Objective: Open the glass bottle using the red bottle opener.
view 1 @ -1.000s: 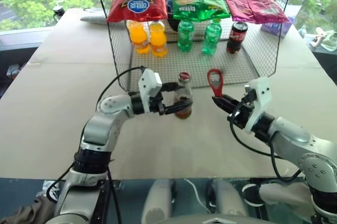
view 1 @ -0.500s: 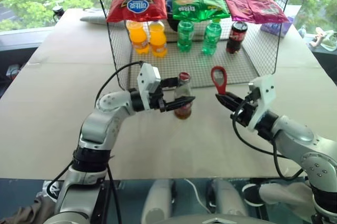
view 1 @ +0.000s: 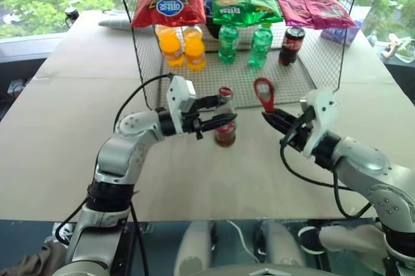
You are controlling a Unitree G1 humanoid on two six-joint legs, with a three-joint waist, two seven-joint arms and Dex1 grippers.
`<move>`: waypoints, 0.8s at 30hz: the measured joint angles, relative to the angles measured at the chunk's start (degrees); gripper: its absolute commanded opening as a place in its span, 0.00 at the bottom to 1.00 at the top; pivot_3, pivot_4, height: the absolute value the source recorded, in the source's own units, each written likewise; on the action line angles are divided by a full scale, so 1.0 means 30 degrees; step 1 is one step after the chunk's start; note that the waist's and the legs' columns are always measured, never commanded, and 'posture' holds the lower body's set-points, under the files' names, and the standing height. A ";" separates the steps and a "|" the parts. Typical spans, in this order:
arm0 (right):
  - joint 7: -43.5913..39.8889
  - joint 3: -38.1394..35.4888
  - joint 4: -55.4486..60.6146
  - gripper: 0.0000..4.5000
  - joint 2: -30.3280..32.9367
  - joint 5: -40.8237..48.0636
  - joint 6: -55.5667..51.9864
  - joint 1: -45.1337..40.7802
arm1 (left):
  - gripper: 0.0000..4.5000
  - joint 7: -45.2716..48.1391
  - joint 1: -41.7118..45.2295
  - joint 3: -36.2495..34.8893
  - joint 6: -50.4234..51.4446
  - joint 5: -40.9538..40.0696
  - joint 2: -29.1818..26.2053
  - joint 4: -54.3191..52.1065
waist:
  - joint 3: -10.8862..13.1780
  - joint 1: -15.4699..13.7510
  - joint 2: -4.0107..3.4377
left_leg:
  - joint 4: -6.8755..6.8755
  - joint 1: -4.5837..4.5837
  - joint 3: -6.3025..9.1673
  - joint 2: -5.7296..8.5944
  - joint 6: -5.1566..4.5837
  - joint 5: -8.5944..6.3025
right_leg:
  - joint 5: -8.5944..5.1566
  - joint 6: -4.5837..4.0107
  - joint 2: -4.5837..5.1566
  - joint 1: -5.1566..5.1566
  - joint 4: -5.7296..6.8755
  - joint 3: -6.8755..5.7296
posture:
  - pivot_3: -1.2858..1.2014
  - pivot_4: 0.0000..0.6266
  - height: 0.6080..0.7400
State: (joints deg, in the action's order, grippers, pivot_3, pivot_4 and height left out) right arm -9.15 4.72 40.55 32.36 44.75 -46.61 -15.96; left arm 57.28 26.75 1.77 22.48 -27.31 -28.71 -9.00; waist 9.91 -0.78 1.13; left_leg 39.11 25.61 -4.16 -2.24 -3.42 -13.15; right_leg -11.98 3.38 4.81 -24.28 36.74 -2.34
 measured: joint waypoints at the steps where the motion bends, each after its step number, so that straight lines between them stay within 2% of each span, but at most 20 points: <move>1: -0.0226 0.0528 0.0001 0.00 0.0095 -0.0746 0.0186 -0.0170 | 0.44 -0.0004 0.0001 0.0003 0.0038 0.0002 -0.0029 -0.0033 | 0.0000 0.0001 -0.0001 | 0.0000 0.0001 -0.0001 0.0001 0.0000 0.0000 | 0.0000 0.0000 0.0000 -0.0001 -0.0001 0.0000 | 0.52 0.24 1.00; 10: -0.1532 0.2752 -0.0631 0.00 0.0753 -0.7139 0.3048 -0.1516 | 0.44 -0.0011 0.0004 0.0046 0.0154 0.0021 -0.0113 -0.0176 | 0.0001 -0.0004 0.0000 | 0.0000 0.0005 -0.0006 0.0004 0.0003 0.0002 | -0.0001 0.0003 0.0000 -0.0007 -0.0003 -0.0004 | 0.52 0.24 1.00; 18: -0.2844 0.4261 -0.1688 0.00 0.1081 -1.1335 0.5331 -0.1658 | 0.44 -0.0034 0.0045 0.0113 0.0168 0.0022 -0.0113 -0.0176 | 0.0001 -0.0003 0.0000 | 0.0001 0.0005 -0.0015 0.0005 0.0007 0.0004 | 0.0002 0.0009 0.0000 -0.0006 -0.0003 -0.0005 | 0.52 0.24 1.00; 24: -0.3134 0.4927 -0.3142 0.00 0.1561 -1.5713 0.8862 -0.1674 | 0.44 -0.0034 0.0092 0.0155 0.0168 0.0033 -0.0113 -0.0175 | 0.0001 0.0002 0.0000 | 0.0002 0.0004 -0.0020 0.0007 0.0082 0.0049 | -0.0002 0.0008 0.0000 -0.0007 -0.0004 -0.0005 | 0.52 0.24 1.00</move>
State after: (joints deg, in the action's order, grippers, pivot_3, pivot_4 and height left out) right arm -18.55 19.50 31.13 37.04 -2.39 -20.03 -20.98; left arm 57.17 27.02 2.24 22.99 -27.21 -29.05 -9.53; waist 9.91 -0.77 1.12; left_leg 39.11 25.63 -4.22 -2.22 -3.17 -13.00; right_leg -11.98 3.41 4.81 -24.30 36.73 -2.36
